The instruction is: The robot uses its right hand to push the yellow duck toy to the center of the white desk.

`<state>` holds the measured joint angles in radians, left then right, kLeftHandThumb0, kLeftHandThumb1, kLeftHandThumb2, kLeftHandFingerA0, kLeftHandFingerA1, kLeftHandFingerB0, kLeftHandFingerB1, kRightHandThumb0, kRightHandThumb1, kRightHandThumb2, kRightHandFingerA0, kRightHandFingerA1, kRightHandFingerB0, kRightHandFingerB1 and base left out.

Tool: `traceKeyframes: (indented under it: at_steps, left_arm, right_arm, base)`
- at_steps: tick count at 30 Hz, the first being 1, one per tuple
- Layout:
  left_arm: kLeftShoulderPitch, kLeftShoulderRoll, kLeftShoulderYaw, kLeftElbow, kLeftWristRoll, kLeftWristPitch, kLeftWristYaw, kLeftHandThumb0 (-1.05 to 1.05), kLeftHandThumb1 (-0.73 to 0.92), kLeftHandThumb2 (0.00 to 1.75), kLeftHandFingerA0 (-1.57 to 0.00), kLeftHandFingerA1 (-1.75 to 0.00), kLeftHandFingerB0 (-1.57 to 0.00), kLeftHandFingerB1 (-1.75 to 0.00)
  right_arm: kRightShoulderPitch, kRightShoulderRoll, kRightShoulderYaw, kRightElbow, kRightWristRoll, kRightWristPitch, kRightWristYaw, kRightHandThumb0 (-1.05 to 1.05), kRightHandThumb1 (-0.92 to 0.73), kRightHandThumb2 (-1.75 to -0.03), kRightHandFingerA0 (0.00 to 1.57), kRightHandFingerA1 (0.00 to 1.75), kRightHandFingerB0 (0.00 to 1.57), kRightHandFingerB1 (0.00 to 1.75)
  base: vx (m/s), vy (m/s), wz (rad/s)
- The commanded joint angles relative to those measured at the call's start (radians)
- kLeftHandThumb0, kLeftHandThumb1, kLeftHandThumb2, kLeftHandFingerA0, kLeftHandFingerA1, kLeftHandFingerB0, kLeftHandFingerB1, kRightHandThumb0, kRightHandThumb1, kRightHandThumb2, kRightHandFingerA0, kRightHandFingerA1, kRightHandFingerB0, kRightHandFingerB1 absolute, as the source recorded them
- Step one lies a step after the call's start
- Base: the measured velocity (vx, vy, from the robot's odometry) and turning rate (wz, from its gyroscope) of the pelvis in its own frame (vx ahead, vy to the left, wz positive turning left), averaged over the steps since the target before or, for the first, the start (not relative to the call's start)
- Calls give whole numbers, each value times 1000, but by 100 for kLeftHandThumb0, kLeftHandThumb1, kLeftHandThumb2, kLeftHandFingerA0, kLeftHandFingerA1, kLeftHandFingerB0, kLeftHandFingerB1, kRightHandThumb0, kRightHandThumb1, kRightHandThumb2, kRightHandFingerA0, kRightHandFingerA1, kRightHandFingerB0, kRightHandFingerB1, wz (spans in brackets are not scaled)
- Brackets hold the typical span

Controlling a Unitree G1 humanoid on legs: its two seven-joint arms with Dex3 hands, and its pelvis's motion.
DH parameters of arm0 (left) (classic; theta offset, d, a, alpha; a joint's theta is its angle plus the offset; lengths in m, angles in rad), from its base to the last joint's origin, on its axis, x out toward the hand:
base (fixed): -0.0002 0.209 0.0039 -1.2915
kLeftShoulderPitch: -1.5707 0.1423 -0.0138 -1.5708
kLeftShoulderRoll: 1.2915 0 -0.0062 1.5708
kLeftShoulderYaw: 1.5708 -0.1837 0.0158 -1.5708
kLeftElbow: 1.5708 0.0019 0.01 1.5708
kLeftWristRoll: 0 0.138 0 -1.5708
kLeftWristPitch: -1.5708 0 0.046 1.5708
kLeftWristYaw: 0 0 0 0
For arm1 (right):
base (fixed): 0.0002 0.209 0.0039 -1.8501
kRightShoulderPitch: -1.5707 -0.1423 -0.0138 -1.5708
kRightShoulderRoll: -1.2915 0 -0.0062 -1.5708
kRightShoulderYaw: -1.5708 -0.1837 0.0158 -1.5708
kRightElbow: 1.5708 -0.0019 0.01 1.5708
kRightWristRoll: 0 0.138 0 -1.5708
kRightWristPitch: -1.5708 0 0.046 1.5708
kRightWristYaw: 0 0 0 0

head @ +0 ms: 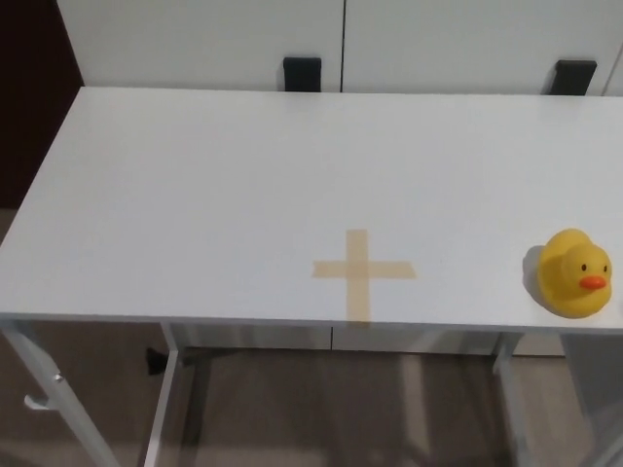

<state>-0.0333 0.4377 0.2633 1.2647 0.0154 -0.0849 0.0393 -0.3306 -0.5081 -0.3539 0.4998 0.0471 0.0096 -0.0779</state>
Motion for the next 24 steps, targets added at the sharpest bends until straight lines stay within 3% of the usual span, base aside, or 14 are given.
traceKeyframes:
  at_steps: [1,2,3,9,10,13,14,15,16,20,21,22,23,24]
  left_arm:
    - [5,21,-1,-7,-5,-24,8,-20,66,75,-85,-84,-84,-92]
    - [7,20,-2,-8,-5,-25,8,-20,66,75,-85,-84,-84,-92]
    - [6,20,0,-8,-7,-27,6,-18,64,76,-86,-85,-86,-94]
    - [-1,18,13,-3,-19,-25,2,-18,64,76,-91,-92,-89,-100]
    - [1,17,13,-5,-19,-25,5,-18,64,77,-87,-89,-85,-97]
    - [1,15,7,-5,-13,-28,10,-20,65,75,-87,-87,-86,-95]
    - [1,15,1,-5,-6,-28,12,-18,64,80,-87,-87,-88,-97]
    - [1,14,-2,-5,-3,-27,12,-18,64,80,-87,-87,-88,-97]
    - [2,13,-2,-5,-4,-29,11,-13,57,89,-88,-89,-90,-99]
    - [5,10,-4,-4,-4,-34,8,-13,56,88,-85,-85,-86,-95]
    - [4,10,-2,-3,-6,-32,8,-15,57,85,-87,-89,-87,-98]
    - [3,9,-1,-2,-8,-29,8,-15,57,85,-87,-89,-87,-98]
    - [3,10,-3,-1,-6,-28,6,-18,61,79,-87,-87,-87,-96]
    - [4,10,-5,0,-5,-28,4,-18,61,79,-87,-87,-87,-96]
  right_arm:
    - [-33,20,63,-37,-3,101,57,-77,-74,-109,0,37,11,32]
    - [-34,22,68,-36,-3,97,61,-77,-74,-109,0,37,11,32]
    - [-37,25,73,-28,-2,83,67,-72,-92,-69,8,30,9,24]
    - [-93,26,155,52,-27,-15,144,-74,-92,-76,6,32,8,26]
    - [-107,26,175,74,-41,-32,153,-78,-79,-112,5,44,8,37]
    - [-140,33,213,126,-55,-58,171,-85,-92,-76,12,42,20,34]
    - [-154,43,225,150,-54,-62,173,-36,-52,-113,1,52,0,49]
    - [-159,47,230,160,-53,-65,172,-36,-52,-113,1,52,0,49]
    - [-165,59,235,167,-51,-46,166,-83,-92,-77,7,38,16,34]
    - [-165,98,245,193,-43,-39,156,-85,-92,-80,8,39,10,32]
    - [-162,108,244,198,-43,-51,148,-36,-56,-115,1,51,0,49]
    - [-158,121,242,206,-44,-67,137,-36,-56,-115,1,51,0,49]
    - [-156,132,240,214,-44,-68,126,-79,-92,-78,16,43,18,38]
    - [-155,139,239,220,-44,-67,120,-79,-92,-78,16,43,18,38]
  base:
    - [0,0,0]
    - [0,0,0]
    - [0,0,0]
    - [0,0,0]
    - [0,0,0]
    - [0,0,0]
    - [0,0,0]
    - [0,0,0]
    - [0,0,0]
    - [0,0,0]
    - [0,0,0]
    - [0,0,0]
    - [0,0,0]
    - [0,0,0]
